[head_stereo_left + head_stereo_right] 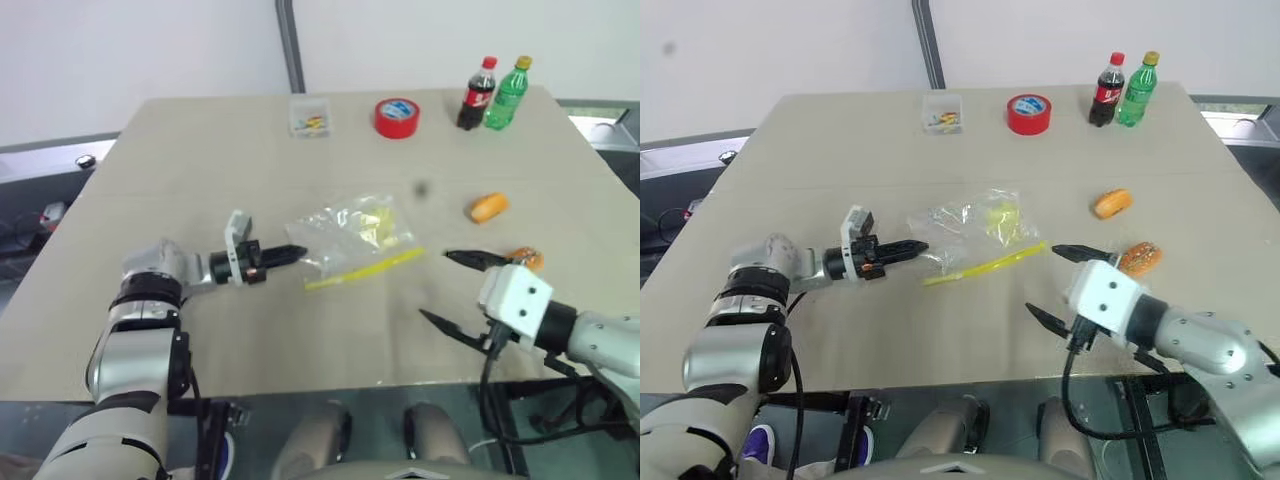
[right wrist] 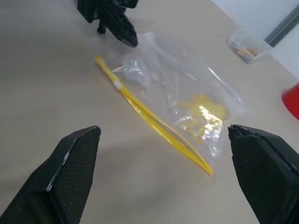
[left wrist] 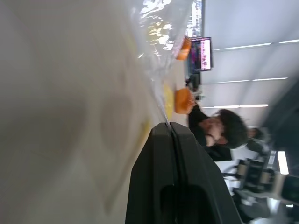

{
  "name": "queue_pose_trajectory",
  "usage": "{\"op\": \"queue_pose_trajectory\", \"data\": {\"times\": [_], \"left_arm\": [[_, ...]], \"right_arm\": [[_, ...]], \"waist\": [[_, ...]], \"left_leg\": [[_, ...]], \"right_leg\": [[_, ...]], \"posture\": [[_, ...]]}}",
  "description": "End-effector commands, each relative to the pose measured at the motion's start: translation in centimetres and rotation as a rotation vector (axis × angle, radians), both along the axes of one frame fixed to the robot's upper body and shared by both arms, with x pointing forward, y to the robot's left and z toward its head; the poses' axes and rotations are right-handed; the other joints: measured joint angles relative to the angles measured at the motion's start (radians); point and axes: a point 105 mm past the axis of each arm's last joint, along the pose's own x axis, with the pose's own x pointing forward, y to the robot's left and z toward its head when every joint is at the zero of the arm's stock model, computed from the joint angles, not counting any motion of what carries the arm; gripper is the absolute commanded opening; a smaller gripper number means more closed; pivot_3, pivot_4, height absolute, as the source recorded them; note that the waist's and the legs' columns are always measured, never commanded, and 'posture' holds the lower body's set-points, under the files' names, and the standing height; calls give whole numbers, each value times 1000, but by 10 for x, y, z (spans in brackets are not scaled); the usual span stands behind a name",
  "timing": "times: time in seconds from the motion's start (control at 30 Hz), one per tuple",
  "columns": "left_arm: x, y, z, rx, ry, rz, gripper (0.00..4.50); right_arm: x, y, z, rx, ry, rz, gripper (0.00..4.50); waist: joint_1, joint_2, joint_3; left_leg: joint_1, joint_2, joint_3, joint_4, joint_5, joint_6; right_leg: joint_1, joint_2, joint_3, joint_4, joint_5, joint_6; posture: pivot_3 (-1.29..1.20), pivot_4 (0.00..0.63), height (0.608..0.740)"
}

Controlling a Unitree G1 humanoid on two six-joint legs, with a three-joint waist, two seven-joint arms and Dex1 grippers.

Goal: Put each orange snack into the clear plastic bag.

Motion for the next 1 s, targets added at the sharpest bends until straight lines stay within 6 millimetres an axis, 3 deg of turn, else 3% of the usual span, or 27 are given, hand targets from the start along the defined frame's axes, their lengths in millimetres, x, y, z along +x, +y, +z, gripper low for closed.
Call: {"op": "queue_pose_trajectory", "data": {"times": [0.03, 0.13, 0.27, 0.53, 0.77, 0.83, 0.93, 1.0], "left_arm": [[-4, -8, 37, -110, -15, -35, 21], [-3, -14, 54, -156, -64, -44, 21], [-3, -20, 69, -187, -111, -49, 21], [-6, -26, 78, -191, -131, -38, 21], [-4, -21, 86, -165, -184, 33, 0], [-3, -19, 88, -128, -220, 72, 0], [-8, -16, 86, 54, -354, 133, 0], [-12, -12, 88, 201, -471, 159, 532]], "right_arm": [[24, 7, -13, -109, -139, -41, 4500], [49, 12, -25, -138, -220, -139, 4500], [66, 21, -38, -170, -277, -181, 4500], [99, 33, -46, -79, -290, -285, 4500], [115, 25, -39, 15, -280, -337, 1085], [120, 22, -29, 59, -281, -354, 144], [129, 17, -11, 89, -284, -344, 64], [137, 15, 3, 93, -277, -325, 0]], "waist": [[-3, -7, 4], [-10, -10, 6], [-20, -10, 6], [-28, -11, 6], [-29, -11, 6], [-30, -11, 6], [-37, -11, 6], [-42, -10, 6]], "left_leg": [[-1, 0, 0, 0, 1, -2], [-8, 1, -1, 3, 2, -3], [-16, 1, 0, 7, 2, -4], [-15, 1, 1, 7, 2, -4], [-15, 1, 1, 7, 2, -4], [-15, 1, 1, 7, 2, -4], [-15, 1, 2, 7, 2, -4], [-15, 1, 3, 7, 2, -4]], "right_leg": [[-2, 0, 0, 1, 1, -2], [-9, 2, 0, 4, 2, -3], [-16, 1, 2, 6, 2, -3], [-16, 2, 3, 7, 2, -3], [-16, 2, 4, 7, 2, -3], [-16, 2, 4, 7, 2, -3], [-16, 2, 5, 7, 2, -4], [-16, 2, 5, 7, 2, -4]], "posture": [[0, 150, 713], [0, 150, 713], [0, 150, 713], [0, 150, 713], [0, 150, 713], [0, 150, 713], [0, 150, 713], [0, 150, 713]]}}
